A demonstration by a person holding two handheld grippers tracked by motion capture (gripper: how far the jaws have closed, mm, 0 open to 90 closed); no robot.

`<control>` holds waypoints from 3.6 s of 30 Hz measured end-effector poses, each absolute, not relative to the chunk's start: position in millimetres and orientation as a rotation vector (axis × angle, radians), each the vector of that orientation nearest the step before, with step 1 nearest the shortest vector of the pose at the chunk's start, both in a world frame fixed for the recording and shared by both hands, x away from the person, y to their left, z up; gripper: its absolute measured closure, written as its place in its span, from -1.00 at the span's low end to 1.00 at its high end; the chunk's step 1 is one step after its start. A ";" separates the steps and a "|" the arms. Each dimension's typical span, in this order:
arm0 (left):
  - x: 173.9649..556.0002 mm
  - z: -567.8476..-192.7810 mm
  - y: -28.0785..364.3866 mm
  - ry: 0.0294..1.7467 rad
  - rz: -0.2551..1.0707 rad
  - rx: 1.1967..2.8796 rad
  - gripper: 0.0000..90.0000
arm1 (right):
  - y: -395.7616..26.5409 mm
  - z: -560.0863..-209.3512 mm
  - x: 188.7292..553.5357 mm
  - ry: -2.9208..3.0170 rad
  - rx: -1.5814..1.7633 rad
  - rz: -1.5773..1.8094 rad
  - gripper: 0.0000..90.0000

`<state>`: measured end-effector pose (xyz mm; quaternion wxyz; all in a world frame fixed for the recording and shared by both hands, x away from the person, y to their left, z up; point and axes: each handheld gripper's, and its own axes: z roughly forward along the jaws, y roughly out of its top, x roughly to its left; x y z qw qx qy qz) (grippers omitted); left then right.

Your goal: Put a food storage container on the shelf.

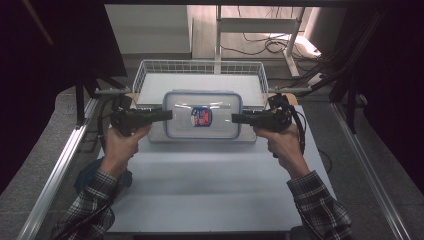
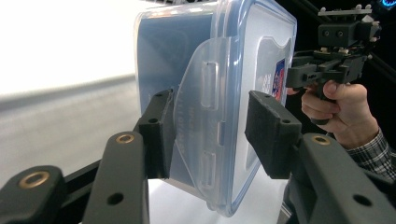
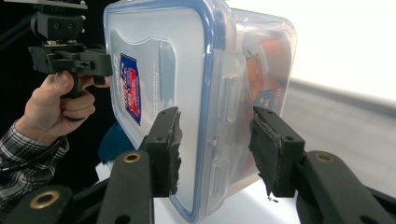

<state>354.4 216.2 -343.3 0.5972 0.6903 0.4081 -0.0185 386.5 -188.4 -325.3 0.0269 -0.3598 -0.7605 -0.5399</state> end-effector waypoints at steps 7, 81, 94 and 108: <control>379.2 -312.4 224.4 0.939 -0.009 1.583 0.19 | -180.4 -297.8 413.4 -2.333 -1.099 -1.716 0.20; 404.4 -313.5 204.3 0.984 0.359 1.761 -0.47 | -158.6 -295.4 449.8 -2.608 -1.269 -1.695 -0.30; 349.5 -348.0 196.6 0.929 0.422 1.827 -0.78 | -161.0 -320.1 407.0 -2.791 -1.144 -1.690 -0.84; 295.8 -403.4 194.5 0.937 0.385 1.866 -0.88 | -169.6 -363.5 361.4 -2.868 -1.042 -1.643 -0.98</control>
